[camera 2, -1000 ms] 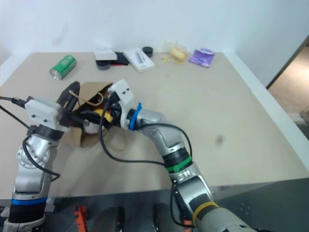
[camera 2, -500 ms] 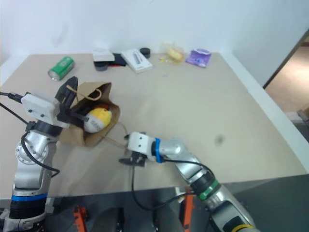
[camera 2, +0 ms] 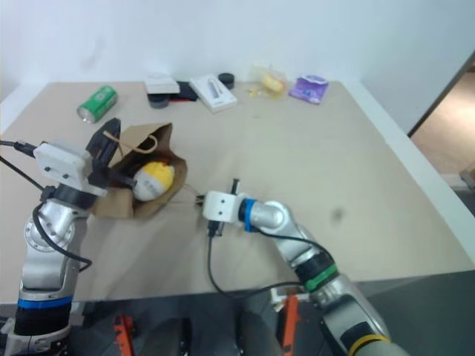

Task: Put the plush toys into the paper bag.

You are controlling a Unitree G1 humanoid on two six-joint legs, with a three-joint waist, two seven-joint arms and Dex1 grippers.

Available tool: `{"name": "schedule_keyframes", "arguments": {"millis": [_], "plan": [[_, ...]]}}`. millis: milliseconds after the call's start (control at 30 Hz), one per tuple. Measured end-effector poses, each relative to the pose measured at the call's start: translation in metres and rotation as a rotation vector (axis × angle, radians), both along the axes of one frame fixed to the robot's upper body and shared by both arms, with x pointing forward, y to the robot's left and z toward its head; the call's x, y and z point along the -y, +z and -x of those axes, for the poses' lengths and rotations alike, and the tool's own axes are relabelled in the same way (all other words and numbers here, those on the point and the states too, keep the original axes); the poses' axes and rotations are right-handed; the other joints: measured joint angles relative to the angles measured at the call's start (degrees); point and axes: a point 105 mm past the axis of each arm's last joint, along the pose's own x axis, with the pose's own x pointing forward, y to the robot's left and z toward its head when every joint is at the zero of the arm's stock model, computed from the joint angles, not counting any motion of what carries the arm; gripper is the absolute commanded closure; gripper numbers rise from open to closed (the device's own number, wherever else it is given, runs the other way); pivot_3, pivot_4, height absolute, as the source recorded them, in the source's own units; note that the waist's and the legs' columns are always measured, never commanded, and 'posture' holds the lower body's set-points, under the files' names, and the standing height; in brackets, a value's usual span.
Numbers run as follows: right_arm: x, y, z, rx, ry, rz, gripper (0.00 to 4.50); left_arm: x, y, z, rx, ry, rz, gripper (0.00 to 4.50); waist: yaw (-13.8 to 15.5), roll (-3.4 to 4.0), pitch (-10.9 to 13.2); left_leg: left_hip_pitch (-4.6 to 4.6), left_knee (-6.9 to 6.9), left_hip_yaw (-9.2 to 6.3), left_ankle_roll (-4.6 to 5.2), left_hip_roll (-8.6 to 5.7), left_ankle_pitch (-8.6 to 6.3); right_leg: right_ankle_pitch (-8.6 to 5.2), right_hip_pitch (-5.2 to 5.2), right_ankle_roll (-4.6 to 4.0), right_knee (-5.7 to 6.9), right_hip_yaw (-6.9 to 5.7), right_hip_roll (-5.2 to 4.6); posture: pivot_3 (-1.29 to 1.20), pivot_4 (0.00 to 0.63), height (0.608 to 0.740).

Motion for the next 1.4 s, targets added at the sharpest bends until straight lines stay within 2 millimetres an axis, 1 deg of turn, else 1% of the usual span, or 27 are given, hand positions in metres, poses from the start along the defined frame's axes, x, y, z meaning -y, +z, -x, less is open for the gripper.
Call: {"name": "schedule_keyframes", "arguments": {"millis": [33,100,133,233,367,400,533,667,700,733,767,800,833,867,900,933,967,1000,1033,1067,1100,1133,1233,1300,1367,1400], "plan": [[0.004,0.010,0.001,0.027,0.005,-0.014,4.44,0.000,0.000,0.000,0.000,-0.001,0.001,4.50,0.0,0.01,0.0,0.00,0.00,-0.01,0.00,0.00,0.00,0.00,-0.01,-0.01,0.00,-0.01,0.01,0.00,0.150,0.740],[0.008,0.023,0.001,0.062,0.003,-0.039,4.44,0.000,0.001,0.000,0.002,-0.002,0.001,4.50,0.0,0.00,0.0,0.00,-0.01,-0.03,0.00,0.01,0.00,0.00,0.01,-0.01,0.00,-0.03,0.02,0.00,0.150,0.740],[0.010,0.034,0.000,0.088,0.001,-0.062,4.44,0.001,0.002,0.000,0.005,-0.003,0.001,4.50,0.0,0.01,0.0,0.01,0.00,-0.01,0.00,0.01,0.00,0.01,0.00,-0.01,0.00,-0.01,0.02,0.00,0.150,0.740],[0.011,0.057,-0.001,0.151,0.003,-0.095,4.44,0.002,0.005,0.000,0.016,-0.007,0.001,4.50,0.0,0.01,0.0,0.01,0.01,0.00,0.01,0.00,0.01,0.04,0.00,0.00,0.00,-0.01,0.01,0.00,0.150,0.740],[0.014,0.106,-0.001,0.285,0.004,-0.163,4.44,0.002,0.007,0.000,0.022,-0.012,0.005,4.50,0.0,0.01,0.0,0.00,0.01,0.00,0.01,-0.01,0.00,0.02,0.01,0.00,0.00,-0.02,-0.01,0.00,0.150,0.740],[0.014,0.113,-0.001,0.301,0.004,-0.175,4.44,0.002,0.007,-0.001,0.022,-0.013,0.006,4.50,0.0,0.01,0.0,-0.01,0.01,0.00,0.00,-0.01,0.00,0.01,0.00,0.00,0.00,-0.01,-0.01,0.00,0.150,0.740],[0.015,0.130,0.003,0.309,0.004,-0.229,4.44,0.002,0.007,-0.001,0.021,-0.014,0.007,4.50,0.0,0.01,0.0,-0.02,0.00,0.00,0.00,0.00,0.00,0.00,0.00,0.00,0.00,-0.01,-0.01,0.00,0.150,0.740],[0.011,0.133,0.007,0.308,0.020,-0.244,4.44,0.003,0.005,-0.002,0.012,-0.018,0.007,4.50,0.0,0.01,0.0,-0.02,0.00,-0.01,0.00,0.00,0.00,0.01,0.00,-0.01,0.00,-0.02,-0.01,0.00,0.150,0.740],[0.009,0.130,0.008,0.301,0.022,-0.241,4.44,0.003,0.004,-0.003,0.001,-0.017,0.009,4.50,0.0,0.01,0.0,-0.01,0.00,0.00,0.01,0.00,0.00,0.02,0.01,-0.01,0.00,-0.01,-0.01,0.00,0.150,0.740],[0.009,0.127,0.007,0.286,0.016,-0.241,3.96,0.003,0.002,-0.005,-0.019,-0.022,0.022,4.50,0.0,0.01,0.0,-0.01,0.01,0.00,0.01,-0.01,0.01,0.02,0.01,0.00,0.00,-0.01,-0.02,0.00,0.150,0.740],[0.010,0.125,0.006,0.276,0.012,-0.241,3.82,0.002,0.001,-0.006,-0.032,-0.026,0.035,4.50,0.0,0.01,0.0,-0.01,0.01,0.01,0.01,-0.01,0.00,0.02,0.01,0.00,0.00,-0.01,-0.03,0.00,0.150,0.740],[0.010,0.121,0.005,0.226,0.007,-0.247,3.59,0.000,-0.005,-0.010,-0.092,-0.047,0.097,4.23,0.0,0.01,0.0,-0.01,0.02,0.01,0.01,0.00,0.00,0.02,0.01,0.00,0.01,-0.01,-0.03,0.00,0.150,0.740],[0.009,0.117,0.005,0.175,0.010,-0.254,3.22,-0.003,-0.010,-0.013,-0.151,-0.067,0.165,3.95,0.0,0.01,0.0,-0.01,0.02,0.01,0.01,0.01,0.01,0.03,0.01,0.02,0.01,-0.01,-0.02,0.00,0.150,0.740],[0.009,0.113,0.006,0.133,0.015,-0.260,2.63,-0.008,-0.015,-0.015,-0.208,-0.085,0.241,3.59,0.0,0.01,0.0,-0.01,0.02,0.00,0.01,0.02,0.01,0.03,0.01,0.02,0.01,-0.02,-0.02,0.00,0.150,0.740],[0.010,0.111,0.006,0.107,0.019,-0.262,2.27,-0.012,-0.018,-0.016,-0.246,-0.097,0.287,3.19,0.0,0.01,0.0,-0.02,0.02,-0.01,0.01,0.03,0.00,0.02,0.00,0.02,0.01,-0.03,-0.01,0.00,0.150,0.740],[0.010,0.108,0.007,0.066,0.025,-0.270,1.74,-0.017,-0.024,-0.017,-0.307,-0.117,0.351,2.71,-0.1,0.01,0.0,-0.02,0.02,-0.02,0.01,0.04,0.00,0.02,0.00,0.01,0.01,-0.04,0.01,0.00,0.150,0.740],[0.012,0.105,0.008,0.034,0.027,-0.276,1.19,-0.021,-0.029,-0.016,-0.354,-0.136,0.398,2.13,-0.1,0.01,0.0,-0.02,0.02,-0.06,0.00,0.05,0.00,0.01,0.00,0.00,0.01,-0.08,0.01,0.00,0.150,0.740],[0.013,0.104,0.008,0.009,0.029,-0.284,0.74,-0.023,-0.032,-0.015,-0.389,-0.150,0.427,1.66,-0.1,0.01,0.0,-0.03,0.02,-0.08,0.01,0.05,0.00,0.00,0.00,-0.01,0.01,-0.10,0.01,0.00,0.150,0.740],[0.015,0.105,0.009,-0.028,0.034,-0.304,0.18,-0.025,-0.034,-0.013,-0.426,-0.174,0.453,1.13,-0.1,0.01,0.0,-0.03,0.02,-0.10,0.01,0.04,0.00,0.00,0.00,-0.02,0.01,-0.10,0.02,0.00,0.150,0.740],[0.017,0.106,0.010,-0.057,0.034,-0.327,0.00,-0.025,-0.035,-0.012,-0.447,-0.192,0.466,0.71,-0.1,0.01,0.0,-0.03,0.02,-0.12,0.01,0.04,0.00,0.00,0.01,-0.02,0.01,-0.11,0.02,0.00,0.150,0.740],[0.019,0.107,0.010,-0.106,0.033,-0.359,0.00,-0.025,-0.034,-0.009,-0.469,-0.219,0.483,0.27,0.0,0.01,0.0,-0.03,0.02,-0.11,0.01,0.04,0.00,0.00,0.01,-0.03,0.01,-0.11,0.02,0.00,0.150,0.740],[0.021,0.106,0.011,-0.171,0.035,-0.386,0.00,-0.024,-0.034,-0.005,-0.493,-0.254,0.492,0.04,-0.1,0.00,0.0,-0.03,0.02,-0.10,0.00,0.04,0.00,-0.01,0.01,-0.03,0.01,-0.10,0.01,0.00,0.150,0.740],[0.030,0.096,0.007,-0.329,0.001,-0.428,0.00,-0.022,-0.035,0.003,-0.560,-0.340,0.526,0.04,-0.1,0.01,0.0,-0.02,0.02,-0.10,0.00,0.01,0.00,-0.11,0.02,-0.21,0.01,-0.10,-0.01,0.00,0.150,0.740],[0.032,0.086,0.008,-0.410,-0.004,-0.423,0.00,-0.020,-0.036,0.006,-0.607,-0.392,0.536,0.04,-0.1,0.01,0.0,-0.02,0.03,-0.11,0.01,0.01,0.00,-0.15,0.01,-0.28,0.01,-0.10,0.00,0.00,0.150,0.740],[0.031,0.076,0.010,-0.495,0.003,-0.407,0.00,-0.022,-0.032,0.010,-0.629,-0.427,0.541,0.04,-0.1,0.01,0.0,-0.02,0.03,-0.11,0.01,0.02,0.00,-0.17,-0.01,-0.31,0.01,-0.09,0.03,0.00,0.150,0.740],[0.030,0.073,0.011,-0.510,0.005,-0.401,0.50,-0.024,-0.031,0.011,-0.628,-0.435,0.551,0.00,-0.2,0.02,0.0,0.00,0.02,-0.10,0.01,0.03,0.00,-0.17,-0.01,-0.32,0.02,-0.09,0.03,0.00,0.150,0.740]]}}
